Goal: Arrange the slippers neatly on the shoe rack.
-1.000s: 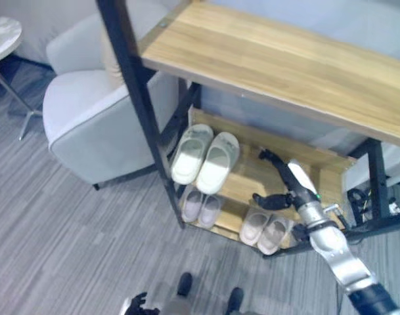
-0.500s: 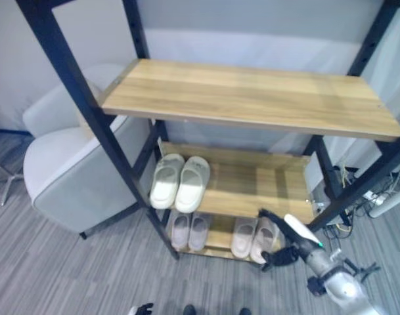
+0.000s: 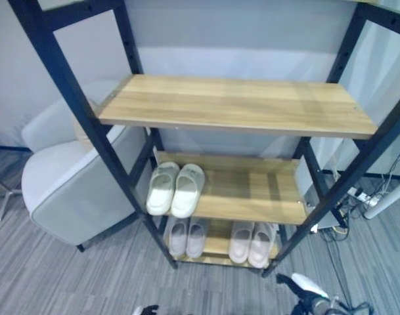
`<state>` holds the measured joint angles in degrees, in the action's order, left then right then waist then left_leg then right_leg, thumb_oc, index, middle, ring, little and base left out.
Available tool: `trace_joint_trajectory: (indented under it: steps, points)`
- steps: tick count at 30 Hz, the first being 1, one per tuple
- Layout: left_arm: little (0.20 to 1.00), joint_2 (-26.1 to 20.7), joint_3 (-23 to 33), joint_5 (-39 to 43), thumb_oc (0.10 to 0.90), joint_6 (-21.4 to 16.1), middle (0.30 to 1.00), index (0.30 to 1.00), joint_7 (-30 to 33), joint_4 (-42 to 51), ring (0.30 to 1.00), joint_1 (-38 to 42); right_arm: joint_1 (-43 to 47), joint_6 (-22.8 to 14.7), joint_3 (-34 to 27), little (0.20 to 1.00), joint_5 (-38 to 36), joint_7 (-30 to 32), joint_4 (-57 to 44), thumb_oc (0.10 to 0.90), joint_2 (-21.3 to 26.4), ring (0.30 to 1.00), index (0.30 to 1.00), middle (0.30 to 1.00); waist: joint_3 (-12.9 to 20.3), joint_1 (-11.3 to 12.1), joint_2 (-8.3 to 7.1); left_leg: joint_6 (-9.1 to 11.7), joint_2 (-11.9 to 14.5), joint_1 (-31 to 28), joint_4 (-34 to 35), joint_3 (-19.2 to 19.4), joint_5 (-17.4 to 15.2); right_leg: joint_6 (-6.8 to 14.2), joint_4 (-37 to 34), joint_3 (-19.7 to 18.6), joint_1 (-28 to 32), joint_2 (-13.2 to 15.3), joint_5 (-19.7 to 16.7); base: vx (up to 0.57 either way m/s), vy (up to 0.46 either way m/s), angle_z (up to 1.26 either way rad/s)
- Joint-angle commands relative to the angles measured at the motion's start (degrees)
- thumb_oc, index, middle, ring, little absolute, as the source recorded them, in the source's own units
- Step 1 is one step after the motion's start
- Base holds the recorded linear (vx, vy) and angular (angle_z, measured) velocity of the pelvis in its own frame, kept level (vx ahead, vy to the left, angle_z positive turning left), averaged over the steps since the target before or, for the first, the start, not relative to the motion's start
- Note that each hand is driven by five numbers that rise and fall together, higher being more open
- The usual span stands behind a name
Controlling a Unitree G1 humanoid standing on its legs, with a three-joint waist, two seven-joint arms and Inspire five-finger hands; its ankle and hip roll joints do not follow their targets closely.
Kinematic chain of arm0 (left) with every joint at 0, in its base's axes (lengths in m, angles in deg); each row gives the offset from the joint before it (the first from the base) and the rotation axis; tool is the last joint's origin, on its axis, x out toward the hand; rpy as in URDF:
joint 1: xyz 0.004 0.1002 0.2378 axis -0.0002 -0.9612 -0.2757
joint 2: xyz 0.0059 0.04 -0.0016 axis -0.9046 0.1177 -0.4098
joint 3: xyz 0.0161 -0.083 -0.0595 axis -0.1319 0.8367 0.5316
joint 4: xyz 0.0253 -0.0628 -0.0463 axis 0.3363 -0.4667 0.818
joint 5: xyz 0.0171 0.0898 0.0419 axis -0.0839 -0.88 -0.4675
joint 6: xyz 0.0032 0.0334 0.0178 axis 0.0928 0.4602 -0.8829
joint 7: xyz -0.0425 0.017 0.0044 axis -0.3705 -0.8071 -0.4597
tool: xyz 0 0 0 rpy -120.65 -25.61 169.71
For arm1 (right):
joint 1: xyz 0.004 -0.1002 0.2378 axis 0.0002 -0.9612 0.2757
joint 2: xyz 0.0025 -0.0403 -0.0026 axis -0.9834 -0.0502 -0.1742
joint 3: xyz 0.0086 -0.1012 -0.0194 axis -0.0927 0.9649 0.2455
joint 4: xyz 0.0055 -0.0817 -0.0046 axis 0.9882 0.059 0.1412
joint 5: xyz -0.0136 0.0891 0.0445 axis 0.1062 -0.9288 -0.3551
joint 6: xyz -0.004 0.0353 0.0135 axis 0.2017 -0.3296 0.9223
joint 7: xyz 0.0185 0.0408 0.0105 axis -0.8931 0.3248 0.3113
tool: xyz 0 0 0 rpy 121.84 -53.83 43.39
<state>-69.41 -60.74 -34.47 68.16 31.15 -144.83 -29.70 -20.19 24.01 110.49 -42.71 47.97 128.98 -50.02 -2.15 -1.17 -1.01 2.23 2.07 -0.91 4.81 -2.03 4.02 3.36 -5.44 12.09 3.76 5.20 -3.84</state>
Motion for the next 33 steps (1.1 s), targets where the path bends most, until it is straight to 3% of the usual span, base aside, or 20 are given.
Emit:
trace_joint_trajectory:
  steps: [1,5,8,11,14,18,20,22,26,29,32,33]
  points:
    - [0.900,3.25,-1.94,0.14,0.800,-2.23,0.900,0.900,0.01,-1.85,0.900,5.85,5.79,-0.03,0.44,0.900,-2.29,5.14,0.99,0.800,-0.46,0.900,0.900,0.900,-0.76,1.17,-0.24,2.82,3.39,0.47,-0.07,0.16,-2.88,1.12,3.26,0.04,-0.59,0.04,6.52,-0.05,-0.049,0.12]
    - [0.900,2.30,-2.21,1.37,0.800,-2.43,0.900,0.900,1.36,-1.63,0.900,7.02,8.85,1.00,1.52,0.900,-4.96,6.77,8.74,0.800,-3.11,0.900,0.900,0.900,-2.57,2.21,-0.31,3.25,3.63,3.28,-1.10,-1.39,-1.38,0.50,2.52,-0.65,-1.32,-0.75,6.50,-0.12,-0.087,0.21]
    - [0.900,2.28,-2.73,1.45,0.800,-2.46,0.900,0.900,2.32,-1.72,0.900,8.47,10.72,1.46,1.00,0.900,-7.04,8.08,11.91,0.800,-3.44,0.900,0.900,0.900,-4.49,2.82,-0.92,3.88,2.52,6.77,-5.58,-3.30,-1.54,0.24,2.32,-0.20,-2.35,-0.25,5.80,-0.19,-0.051,0.19]
    - [0.900,2.59,-2.35,1.26,0.800,-2.05,0.900,0.900,2.51,-2.77,0.900,9.17,11.83,2.02,0.45,0.900,-8.02,8.66,14.17,0.800,-3.43,0.900,0.900,0.900,-4.96,2.07,-2.51,3.74,1.13,7.02,-12.09,-4.23,-6.70,0.12,2.95,0.22,-4.80,1.30,4.43,-0.20,-0.010,0.30]
    - [0.900,2.82,-1.94,0.62,0.800,-1.80,0.900,0.900,2.42,-3.72,0.900,8.59,11.66,2.14,0.17,0.900,-8.65,8.47,16.65,0.800,-4.04,0.900,0.900,0.900,-4.28,1.23,-3.17,3.47,1.56,4.04,-16.05,-4.64,-10.13,0.16,2.91,0.20,-5.80,1.88,3.15,-0.10,0.049,0.03]
    - [0.900,3.22,-2.20,0.20,0.800,-1.99,0.900,0.900,2.38,-4.08,0.900,8.70,11.83,2.53,0.32,0.900,-8.33,7.99,20.18,0.800,-4.92,0.900,0.900,0.900,-3.45,-0.05,-2.44,3.91,2.88,-1.22,-14.64,-5.36,-11.78,0.67,2.97,0.73,-7.42,1.67,1.67,-0.08,0.116,-0.01]
    - [0.900,3.82,-3.18,-0.11,0.800,-2.18,0.900,0.900,1.98,-3.37,0.900,9.04,11.95,3.00,0.08,0.900,-8.61,7.49,21.80,0.800,-5.50,0.900,0.900,0.900,-3.13,-0.81,-2.28,2.85,1.61,-2.36,-11.17,-5.65,-14.64,1.76,2.99,0.63,-8.98,2.28,-0.10,-0.05,0.111,0.32]
    - [0.900,3.84,-3.38,-0.09,0.800,-2.24,0.900,0.900,1.92,-3.24,0.900,9.26,12.06,3.22,-0.01,0.900,-8.59,7.53,22.33,0.800,-5.69,0.900,0.900,0.900,-3.36,-0.86,-2.32,2.44,1.01,-2.57,-10.33,-5.66,-15.04,2.11,3.25,0.48,-9.81,2.60,-0.72,-0.09,0.132,0.41]
    - [0.900,3.26,-3.44,0.01,0.800,-2.54,0.900,0.900,1.21,-3.73,0.900,10.02,13.25,4.48,-0.98,0.900,-9.45,7.21,23.89,0.800,-7.06,0.900,0.900,0.900,-5.67,-0.53,-3.17,0.16,-2.19,-1.71,-7.21,-5.71,-14.82,4.84,3.70,-0.84,-14.40,5.34,-5.07,-0.20,0.172,-0.02]
    - [0.900,2.42,-2.92,-0.49,0.800,-2.42,0.900,0.900,1.42,-4.41,0.900,10.41,14.40,5.07,-1.02,0.900,-9.01,7.16,23.81,0.800,-7.39,0.900,0.900,0.900,-6.82,-0.52,-3.35,-0.38,-2.80,-0.79,-6.40,-4.91,-13.73,6.16,4.41,-1.47,-16.83,6.52,-6.45,-0.19,0.091,-0.13]
    - [0.900,0.11,-1.12,0.16,0.800,-2.13,0.900,0.900,1.35,-4.84,0.900,10.18,14.72,5.07,-0.90,0.900,-9.85,6.75,23.88,0.800,-7.70,0.900,0.900,0.900,-6.91,1.28,-2.90,-1.94,-3.40,2.12,-5.87,-3.36,-11.35,4.78,11.54,-4.78,-14.69,4.76,-0.57,-0.33,0.140,-0.17]
    - [0.900,0.08,-1.12,0.16,0.800,-2.12,0.900,0.900,1.35,-4.84,0.900,10.21,14.75,5.07,-0.91,0.900,-9.85,6.75,23.88,0.800,-7.73,0.900,0.900,0.900,-6.83,1.21,-3.04,-1.97,-3.57,2.32,-5.79,-3.38,-11.06,4.82,11.46,-4.79,-14.86,4.93,-0.76,-0.09,0.056,-0.28]
